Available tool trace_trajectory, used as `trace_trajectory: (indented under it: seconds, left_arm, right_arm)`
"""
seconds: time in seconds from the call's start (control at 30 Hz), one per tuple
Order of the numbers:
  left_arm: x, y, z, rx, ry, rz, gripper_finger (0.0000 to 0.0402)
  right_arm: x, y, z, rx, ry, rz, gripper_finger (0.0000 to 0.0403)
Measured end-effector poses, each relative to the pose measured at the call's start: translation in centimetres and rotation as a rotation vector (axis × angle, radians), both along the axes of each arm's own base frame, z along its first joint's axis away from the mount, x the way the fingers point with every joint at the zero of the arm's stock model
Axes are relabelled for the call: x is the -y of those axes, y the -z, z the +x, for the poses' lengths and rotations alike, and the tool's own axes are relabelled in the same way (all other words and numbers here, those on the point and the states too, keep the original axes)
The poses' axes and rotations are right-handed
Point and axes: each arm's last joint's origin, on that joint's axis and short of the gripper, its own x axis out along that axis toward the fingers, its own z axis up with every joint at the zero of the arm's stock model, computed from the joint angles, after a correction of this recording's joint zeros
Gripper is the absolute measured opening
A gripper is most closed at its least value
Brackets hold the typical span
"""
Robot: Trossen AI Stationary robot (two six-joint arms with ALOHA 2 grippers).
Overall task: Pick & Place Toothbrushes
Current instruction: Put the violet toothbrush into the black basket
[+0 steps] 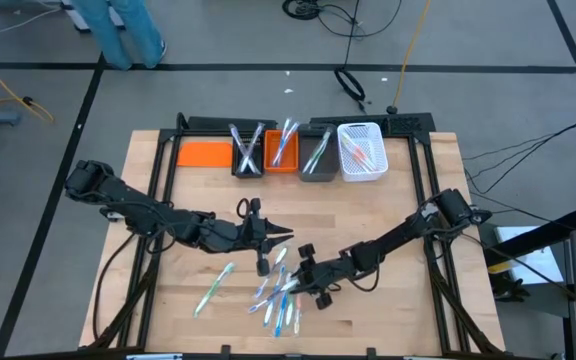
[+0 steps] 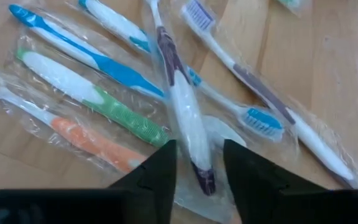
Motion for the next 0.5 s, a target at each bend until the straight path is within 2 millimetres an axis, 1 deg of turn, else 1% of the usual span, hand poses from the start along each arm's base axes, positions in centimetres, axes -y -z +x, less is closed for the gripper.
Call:
trace_trajectory:
  seconds: [0.2, 0.23, 0.37, 0.5]
  left_arm:
    - [0.00, 0.00, 0.00, 0.000, 0.000, 0.000, 0.0051]
    - [0.00, 0.00, 0.00, 0.000, 0.000, 0.000, 0.0051]
    - [0.00, 0.00, 0.00, 0.000, 0.000, 0.000, 0.0051]
    - [0.00, 0.00, 0.00, 0.000, 0.000, 0.000, 0.0051]
  right_arm:
    - [-0.02, 0.00, -0.01, 0.000, -0.008, -0.004, 0.0022]
    - [-0.02, 0.00, -0.01, 0.001, -0.012, -0.009, 0.0016]
    - [-0.02, -0.05, 0.00, 0.005, -0.008, -0.007, 0.0022]
    - [0.00, -0.45, 0.01, 0.018, -0.006, -0.002, 0.0015]
